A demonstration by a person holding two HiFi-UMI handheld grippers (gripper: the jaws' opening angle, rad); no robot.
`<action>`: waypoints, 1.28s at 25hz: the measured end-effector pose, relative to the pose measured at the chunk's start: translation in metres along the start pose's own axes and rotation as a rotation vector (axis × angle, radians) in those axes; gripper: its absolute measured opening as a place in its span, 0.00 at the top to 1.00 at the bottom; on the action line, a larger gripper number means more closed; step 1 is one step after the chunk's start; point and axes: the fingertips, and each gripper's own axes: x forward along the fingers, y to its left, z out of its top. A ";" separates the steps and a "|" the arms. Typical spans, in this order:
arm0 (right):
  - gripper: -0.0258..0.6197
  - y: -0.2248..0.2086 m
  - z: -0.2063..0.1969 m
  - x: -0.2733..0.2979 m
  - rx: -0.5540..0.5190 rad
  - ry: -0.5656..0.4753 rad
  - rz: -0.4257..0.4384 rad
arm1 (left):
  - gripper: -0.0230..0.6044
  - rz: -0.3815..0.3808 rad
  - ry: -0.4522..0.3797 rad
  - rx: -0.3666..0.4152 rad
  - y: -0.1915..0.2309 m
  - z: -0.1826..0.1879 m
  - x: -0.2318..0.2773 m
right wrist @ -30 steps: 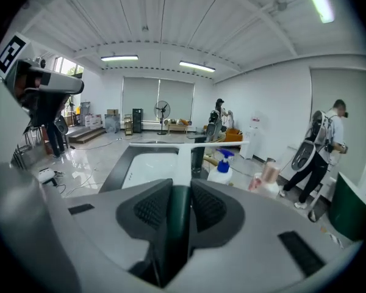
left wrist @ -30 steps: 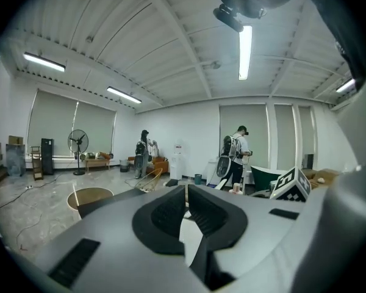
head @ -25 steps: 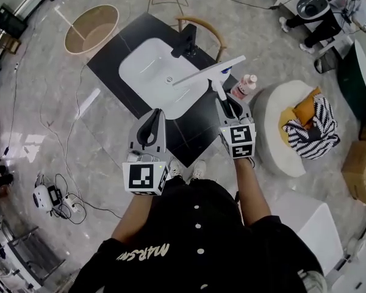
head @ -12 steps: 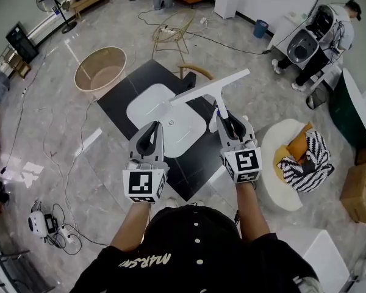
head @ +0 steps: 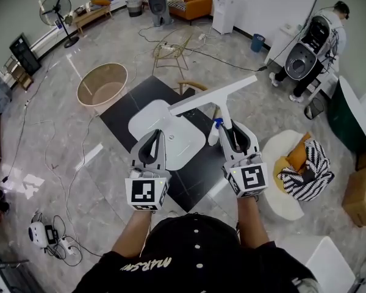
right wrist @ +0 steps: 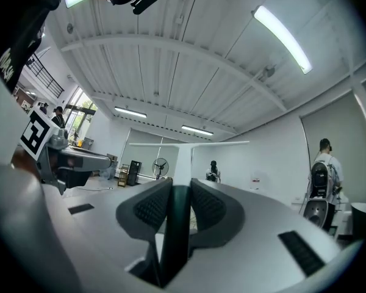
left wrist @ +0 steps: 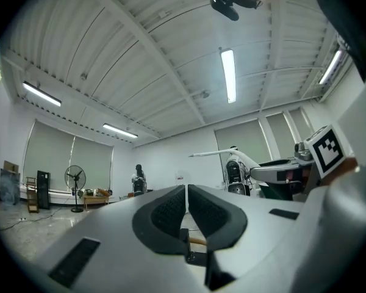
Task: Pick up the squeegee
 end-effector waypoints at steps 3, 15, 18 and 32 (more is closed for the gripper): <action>0.82 0.001 0.003 -0.006 -0.011 -0.021 -0.001 | 0.93 0.008 -0.006 -0.014 0.001 0.004 -0.002; 0.82 -0.001 0.002 -0.026 0.010 -0.039 -0.015 | 0.93 0.022 -0.014 -0.008 0.003 0.009 -0.009; 0.82 0.001 0.003 -0.027 0.008 -0.043 -0.009 | 0.93 0.019 -0.008 -0.009 0.000 0.008 -0.011; 0.82 0.009 -0.002 -0.024 -0.003 -0.030 0.011 | 0.93 0.030 -0.006 -0.011 0.000 0.008 -0.017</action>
